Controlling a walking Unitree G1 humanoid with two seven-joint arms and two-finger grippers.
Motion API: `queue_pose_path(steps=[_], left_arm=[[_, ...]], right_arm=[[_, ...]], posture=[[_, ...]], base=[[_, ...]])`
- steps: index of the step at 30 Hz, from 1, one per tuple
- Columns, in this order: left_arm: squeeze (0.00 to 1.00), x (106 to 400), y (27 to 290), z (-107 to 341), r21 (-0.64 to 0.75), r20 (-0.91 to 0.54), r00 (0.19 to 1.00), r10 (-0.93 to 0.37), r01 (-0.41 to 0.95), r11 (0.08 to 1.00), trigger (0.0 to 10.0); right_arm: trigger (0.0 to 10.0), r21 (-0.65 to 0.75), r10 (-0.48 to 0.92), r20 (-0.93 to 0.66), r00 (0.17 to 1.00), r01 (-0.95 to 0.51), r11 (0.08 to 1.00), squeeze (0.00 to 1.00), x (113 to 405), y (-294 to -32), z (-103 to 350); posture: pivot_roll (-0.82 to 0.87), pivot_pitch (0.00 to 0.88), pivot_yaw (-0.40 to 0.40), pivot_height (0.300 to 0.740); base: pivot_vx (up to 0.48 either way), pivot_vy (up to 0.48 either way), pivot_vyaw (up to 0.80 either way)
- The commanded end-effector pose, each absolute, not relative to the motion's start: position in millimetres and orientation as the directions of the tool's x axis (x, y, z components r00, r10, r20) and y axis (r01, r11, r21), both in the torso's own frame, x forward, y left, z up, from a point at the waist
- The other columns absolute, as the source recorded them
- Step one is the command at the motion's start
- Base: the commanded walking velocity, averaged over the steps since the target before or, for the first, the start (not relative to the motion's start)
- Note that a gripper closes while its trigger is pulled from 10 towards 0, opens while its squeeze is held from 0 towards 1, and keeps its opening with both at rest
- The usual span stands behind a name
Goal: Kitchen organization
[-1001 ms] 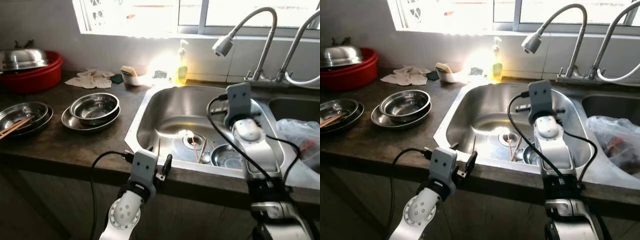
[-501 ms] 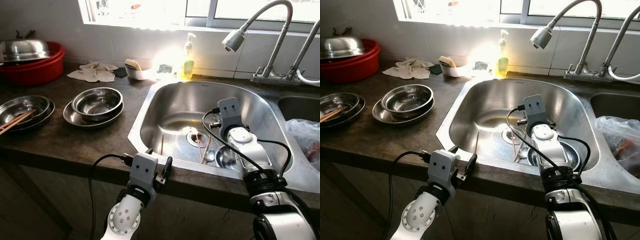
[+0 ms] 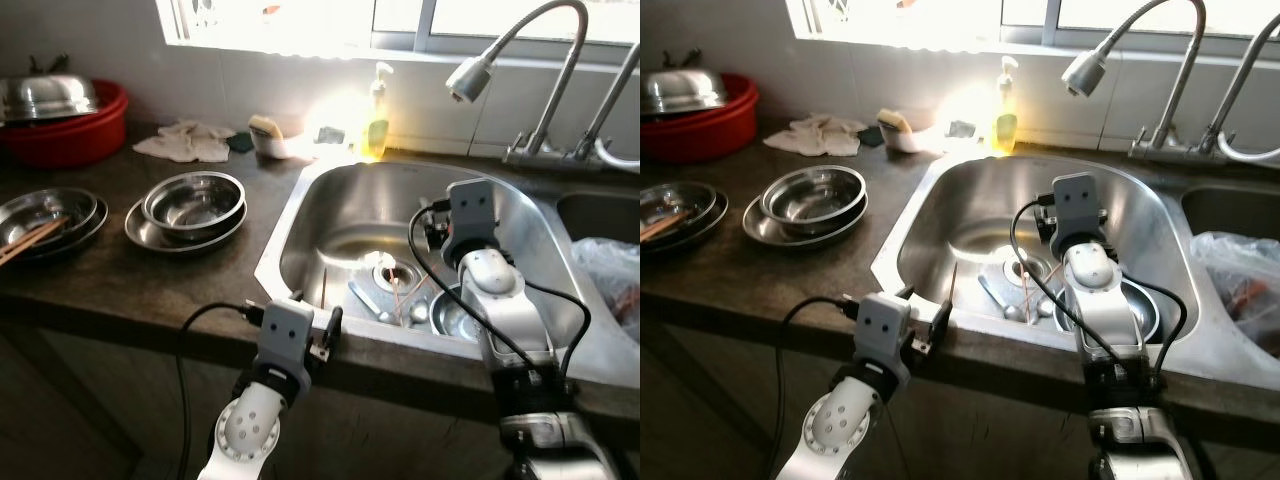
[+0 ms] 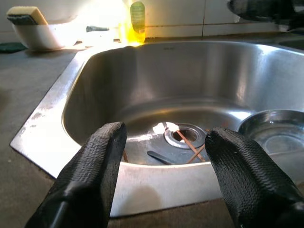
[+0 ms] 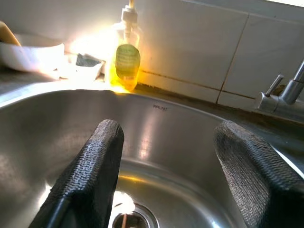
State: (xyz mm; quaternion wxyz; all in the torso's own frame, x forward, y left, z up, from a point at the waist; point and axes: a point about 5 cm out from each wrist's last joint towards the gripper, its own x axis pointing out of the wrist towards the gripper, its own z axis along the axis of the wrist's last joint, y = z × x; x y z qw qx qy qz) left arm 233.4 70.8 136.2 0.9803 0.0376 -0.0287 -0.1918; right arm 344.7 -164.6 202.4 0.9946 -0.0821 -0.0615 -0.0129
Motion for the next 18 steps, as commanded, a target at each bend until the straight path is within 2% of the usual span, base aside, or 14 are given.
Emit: queue_pose_path(steps=[1,6,9,14,18], left_arm=[[0.00,235,70,135,0.083,0.038,0.925,-0.377,0.373,0.924,10.0],[0.00,238,70,135,0.085,0.042,0.922,-0.384,0.380,0.921,10.0],[0.00,241,69,135,0.084,0.047,0.919,-0.391,0.386,0.919,10.0],[0.00,243,68,135,0.083,0.048,0.918,-0.395,0.390,0.917,10.0],[0.00,245,68,135,0.089,0.050,0.915,-0.400,0.395,0.914,10.0]], right_arm=[[10.0,-0.144,0.008,0.179,0.984,0.018,0.989,0.00,335,-161,210],[10.0,-0.147,0.065,0.235,0.970,-0.030,0.989,0.00,300,-147,205],[10.0,-0.137,0.073,0.233,0.970,-0.042,0.990,0.00,286,-142,198],[10.0,-0.121,0.054,0.212,0.976,-0.029,0.992,0.00,280,-142,193],[10.0,-0.104,0.030,0.198,0.980,-0.009,0.995,0.00,276,-142,191]], posture=[[0.13,0.013,-0.042,0.740],[0.12,0.000,-0.030,0.740],[0.11,0.000,-0.022,0.740],[0.11,0.000,-0.017,0.740],[0.11,0.000,-0.017,0.740]], base=[[0.000,0.000,0.00],[0.000,0.000,0.00],[0.000,0.000,0.80],[0.000,0.000,0.80],[0.000,0.465,0.80]])
